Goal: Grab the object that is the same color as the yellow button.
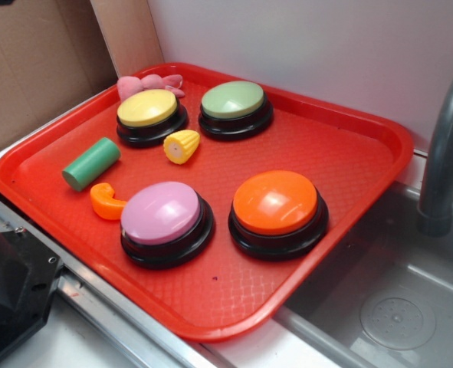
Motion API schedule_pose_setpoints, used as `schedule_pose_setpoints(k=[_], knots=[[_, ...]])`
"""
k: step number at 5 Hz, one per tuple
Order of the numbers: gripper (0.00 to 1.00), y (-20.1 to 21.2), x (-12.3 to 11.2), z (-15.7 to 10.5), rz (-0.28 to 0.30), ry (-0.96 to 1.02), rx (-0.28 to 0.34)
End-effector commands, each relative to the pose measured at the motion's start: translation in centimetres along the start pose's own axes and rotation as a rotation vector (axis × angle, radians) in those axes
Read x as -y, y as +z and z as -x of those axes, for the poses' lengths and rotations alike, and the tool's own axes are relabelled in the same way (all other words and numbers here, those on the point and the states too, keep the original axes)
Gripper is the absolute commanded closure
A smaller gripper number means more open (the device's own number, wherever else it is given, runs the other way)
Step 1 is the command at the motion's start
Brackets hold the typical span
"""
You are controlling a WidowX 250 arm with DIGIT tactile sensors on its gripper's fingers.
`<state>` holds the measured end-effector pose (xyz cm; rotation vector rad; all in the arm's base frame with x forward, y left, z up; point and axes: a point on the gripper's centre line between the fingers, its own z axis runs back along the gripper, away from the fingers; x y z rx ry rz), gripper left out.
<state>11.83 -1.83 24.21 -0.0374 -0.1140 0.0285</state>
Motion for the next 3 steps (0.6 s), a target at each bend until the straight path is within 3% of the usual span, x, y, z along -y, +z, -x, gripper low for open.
schedule_pose_setpoints(k=[1,3], knots=[[0.0,0.0,0.0,0.0,0.0,0.0,0.0],[0.0,-3.1,-2.0,-4.6,-0.087,0.299,0.095]])
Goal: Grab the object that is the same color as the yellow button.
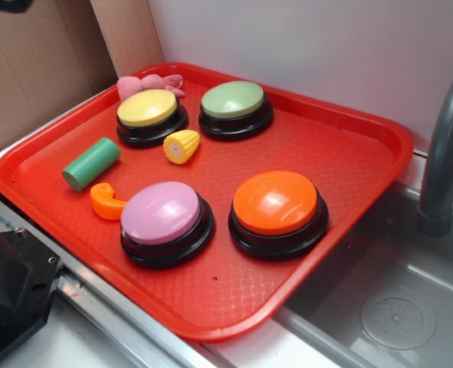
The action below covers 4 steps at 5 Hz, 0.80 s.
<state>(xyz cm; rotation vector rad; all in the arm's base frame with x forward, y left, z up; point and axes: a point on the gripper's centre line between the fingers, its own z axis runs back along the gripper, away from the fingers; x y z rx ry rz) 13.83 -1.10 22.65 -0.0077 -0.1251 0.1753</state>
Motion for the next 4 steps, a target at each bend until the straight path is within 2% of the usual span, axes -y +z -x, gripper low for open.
schedule_pose_setpoints(k=[1,2,4], knots=[[0.0,-3.5,-1.3,-4.7,-0.052,0.234,0.088],[0.0,-8.1,-2.5,-7.0,-0.063,0.35,0.089],[0.0,-14.3,-2.5,-9.3,-0.055,0.372,0.086]])
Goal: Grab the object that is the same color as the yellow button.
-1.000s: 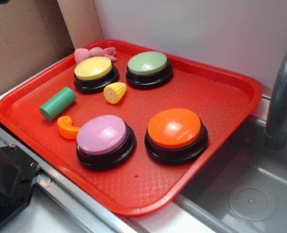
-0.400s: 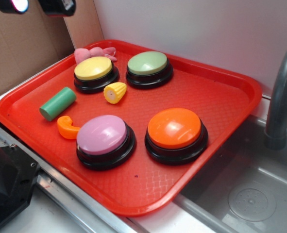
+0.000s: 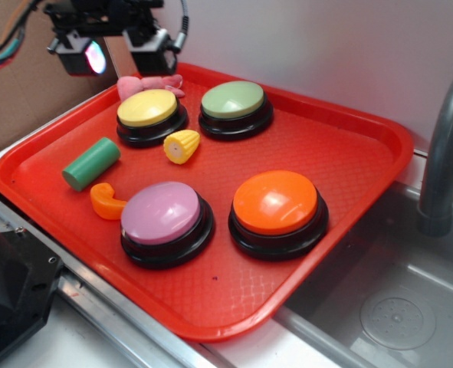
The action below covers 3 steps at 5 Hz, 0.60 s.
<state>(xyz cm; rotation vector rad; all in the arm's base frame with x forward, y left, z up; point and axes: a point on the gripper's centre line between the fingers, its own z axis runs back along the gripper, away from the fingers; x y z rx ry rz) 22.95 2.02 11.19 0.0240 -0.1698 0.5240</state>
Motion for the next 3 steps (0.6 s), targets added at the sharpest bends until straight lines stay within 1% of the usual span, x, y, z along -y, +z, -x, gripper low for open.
schedule_pose_setpoints(k=[1,2,3], knots=[[0.0,-4.1,0.0,-1.5,0.004,0.065,0.038],[0.0,-6.3,0.3,-1.9,0.032,0.06,0.02],[0.0,-7.4,0.5,-2.1,0.013,0.046,0.001]])
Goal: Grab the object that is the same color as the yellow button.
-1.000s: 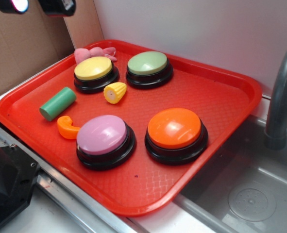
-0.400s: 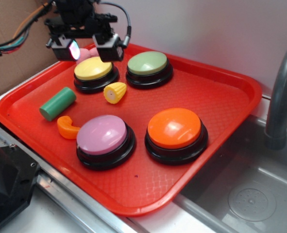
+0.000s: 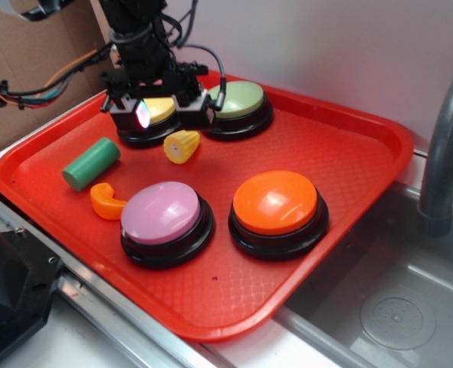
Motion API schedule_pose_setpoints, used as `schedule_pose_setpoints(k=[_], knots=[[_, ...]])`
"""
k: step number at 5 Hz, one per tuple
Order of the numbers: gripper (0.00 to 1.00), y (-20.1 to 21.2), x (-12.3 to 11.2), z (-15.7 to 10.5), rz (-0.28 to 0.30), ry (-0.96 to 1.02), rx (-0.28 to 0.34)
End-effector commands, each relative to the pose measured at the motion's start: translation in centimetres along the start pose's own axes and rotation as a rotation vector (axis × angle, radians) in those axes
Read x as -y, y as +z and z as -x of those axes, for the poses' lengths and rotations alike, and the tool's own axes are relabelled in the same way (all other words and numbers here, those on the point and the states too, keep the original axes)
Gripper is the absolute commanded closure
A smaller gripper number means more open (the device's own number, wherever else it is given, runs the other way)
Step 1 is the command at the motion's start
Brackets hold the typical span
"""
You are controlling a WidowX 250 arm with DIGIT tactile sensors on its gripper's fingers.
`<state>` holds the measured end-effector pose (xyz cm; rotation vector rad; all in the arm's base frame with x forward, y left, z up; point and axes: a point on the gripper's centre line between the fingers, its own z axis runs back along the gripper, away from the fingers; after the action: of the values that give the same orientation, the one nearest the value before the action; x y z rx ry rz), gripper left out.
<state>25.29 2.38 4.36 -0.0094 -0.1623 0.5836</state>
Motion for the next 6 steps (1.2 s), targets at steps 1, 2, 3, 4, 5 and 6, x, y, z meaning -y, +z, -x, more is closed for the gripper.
schedule_pose_setpoints(k=[1,2,3,4,5,6], knots=[[0.0,-0.9,0.2,-0.8,-0.001,-0.025,0.002],[0.0,-1.0,0.2,-0.4,0.015,-0.027,-0.007],[0.83,-1.2,0.2,-0.5,0.007,-0.026,-0.006],[1.0,-1.3,0.1,-0.6,0.009,-0.003,-0.005],[1.0,-1.7,0.2,-0.6,-0.003,0.004,-0.024],[1.0,0.9,-0.4,-0.8,0.004,-0.012,0.003]])
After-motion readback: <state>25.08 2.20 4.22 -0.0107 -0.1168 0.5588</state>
